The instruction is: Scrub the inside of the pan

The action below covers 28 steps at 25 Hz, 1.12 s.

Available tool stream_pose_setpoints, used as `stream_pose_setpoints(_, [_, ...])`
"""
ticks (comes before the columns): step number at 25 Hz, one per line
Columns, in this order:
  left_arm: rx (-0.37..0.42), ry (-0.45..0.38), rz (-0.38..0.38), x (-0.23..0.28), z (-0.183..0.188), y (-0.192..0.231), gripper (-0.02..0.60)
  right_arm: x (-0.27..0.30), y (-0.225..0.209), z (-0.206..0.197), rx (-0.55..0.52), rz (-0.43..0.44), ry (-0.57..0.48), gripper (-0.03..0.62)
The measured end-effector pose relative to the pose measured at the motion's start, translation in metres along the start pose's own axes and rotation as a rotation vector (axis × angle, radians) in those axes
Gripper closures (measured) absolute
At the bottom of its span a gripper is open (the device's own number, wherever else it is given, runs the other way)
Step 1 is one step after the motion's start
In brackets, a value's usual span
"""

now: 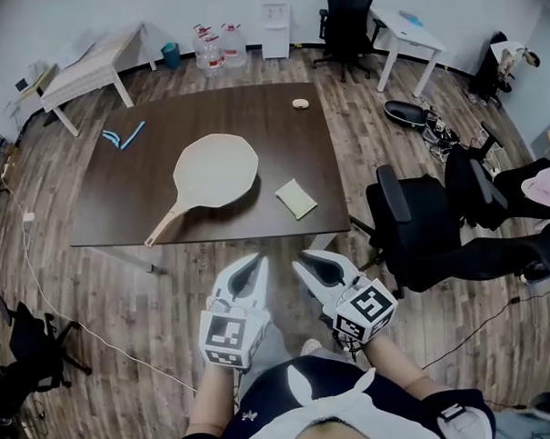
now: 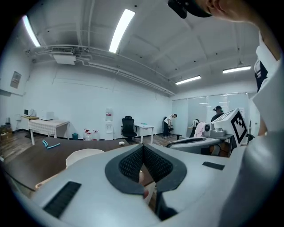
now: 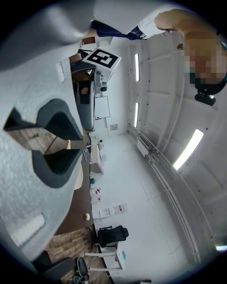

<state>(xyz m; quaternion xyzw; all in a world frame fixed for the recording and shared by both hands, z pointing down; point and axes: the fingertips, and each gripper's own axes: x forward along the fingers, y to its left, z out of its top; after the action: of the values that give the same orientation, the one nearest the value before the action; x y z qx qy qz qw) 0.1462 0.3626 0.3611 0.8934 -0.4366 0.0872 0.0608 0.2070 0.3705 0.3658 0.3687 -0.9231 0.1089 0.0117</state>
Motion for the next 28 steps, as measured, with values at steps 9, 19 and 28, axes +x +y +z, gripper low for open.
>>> stream_pose_setpoints(9, [-0.044,-0.002,-0.040,0.053,0.013,0.121,0.578,0.123,-0.068,0.004,-0.028,-0.141,0.086,0.464])
stream_pose_setpoints(19, [-0.048,0.088,-0.095,0.082,-0.023,0.175,0.578,0.163,-0.124,-0.063,0.056,-0.272,0.312,0.424])
stream_pose_setpoints(28, [-0.079,0.144,-0.085,0.118,-0.039,0.188,0.578,0.168,-0.193,-0.106,0.066,-0.323,0.473,0.399])
